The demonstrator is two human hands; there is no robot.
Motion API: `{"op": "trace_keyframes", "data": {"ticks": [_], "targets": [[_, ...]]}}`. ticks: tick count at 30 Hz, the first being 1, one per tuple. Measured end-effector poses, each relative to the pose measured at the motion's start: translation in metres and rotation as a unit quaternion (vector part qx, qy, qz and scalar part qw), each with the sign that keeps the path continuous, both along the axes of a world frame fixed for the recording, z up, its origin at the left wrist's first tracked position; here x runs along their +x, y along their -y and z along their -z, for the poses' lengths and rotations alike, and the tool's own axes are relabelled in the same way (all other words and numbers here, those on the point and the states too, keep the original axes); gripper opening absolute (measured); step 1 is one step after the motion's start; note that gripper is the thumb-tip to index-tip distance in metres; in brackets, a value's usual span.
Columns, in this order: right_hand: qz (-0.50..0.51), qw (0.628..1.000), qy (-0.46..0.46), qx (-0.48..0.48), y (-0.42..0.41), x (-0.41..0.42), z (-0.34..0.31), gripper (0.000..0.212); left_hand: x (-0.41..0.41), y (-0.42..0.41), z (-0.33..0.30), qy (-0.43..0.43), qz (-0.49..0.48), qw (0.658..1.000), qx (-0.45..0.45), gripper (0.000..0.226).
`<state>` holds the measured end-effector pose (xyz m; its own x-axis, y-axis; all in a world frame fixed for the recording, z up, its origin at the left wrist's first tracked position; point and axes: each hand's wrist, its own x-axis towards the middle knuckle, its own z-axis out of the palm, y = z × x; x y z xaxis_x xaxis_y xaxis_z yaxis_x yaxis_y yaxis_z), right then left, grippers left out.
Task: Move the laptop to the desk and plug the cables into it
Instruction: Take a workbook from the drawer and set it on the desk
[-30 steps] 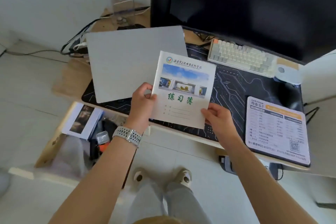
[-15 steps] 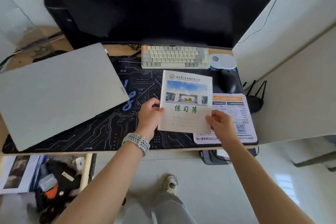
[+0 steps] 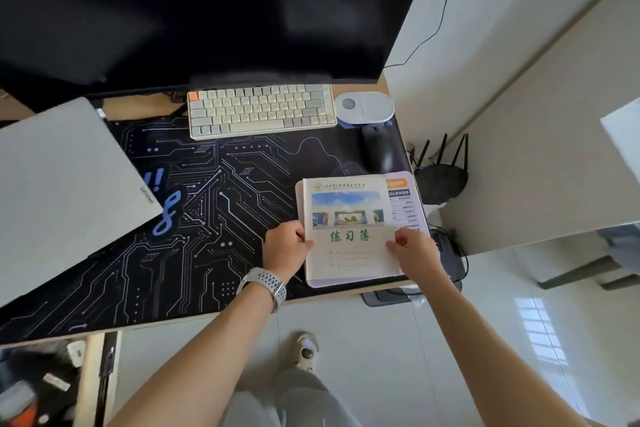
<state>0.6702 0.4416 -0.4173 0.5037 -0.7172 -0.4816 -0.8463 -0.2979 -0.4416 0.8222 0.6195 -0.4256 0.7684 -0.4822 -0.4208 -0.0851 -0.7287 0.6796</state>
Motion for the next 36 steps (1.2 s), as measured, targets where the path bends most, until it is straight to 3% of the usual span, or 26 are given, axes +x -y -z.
{"op": "trace_keyframes", "data": {"ticks": [9,16,18,21,24,26,36], "targets": [[-0.056,0.995,-0.065,-0.047,0.002,0.008,0.005,0.016,0.0,0.0,0.005,0.053,0.037,0.995,0.071,0.019],[-0.073,0.976,-0.118,-0.168,-0.002,0.012,-0.007,0.031,0.014,-0.017,-0.011,0.048,0.008,0.999,0.022,0.019],[-0.052,0.987,-0.061,-0.142,-0.005,0.019,-0.014,0.036,0.027,-0.028,-0.028,-0.006,-0.056,0.997,-0.05,0.017],[0.04,0.99,0.133,0.0,-0.012,0.037,-0.04,0.032,0.052,-0.047,-0.067,-0.109,-0.176,0.958,-0.197,0.011],[0.101,0.937,0.317,0.104,-0.027,0.056,-0.086,0.02,0.074,-0.065,-0.115,-0.093,-0.197,0.936,-0.277,0.006],[0.103,0.905,0.388,0.139,-0.039,0.066,-0.116,0.018,0.085,-0.076,-0.144,-0.055,-0.19,0.93,-0.31,0.006],[-0.042,0.884,0.44,0.153,-0.11,0.104,-0.161,0.026,0.08,-0.144,-0.19,0.032,-0.203,0.923,-0.326,0.017]]}}
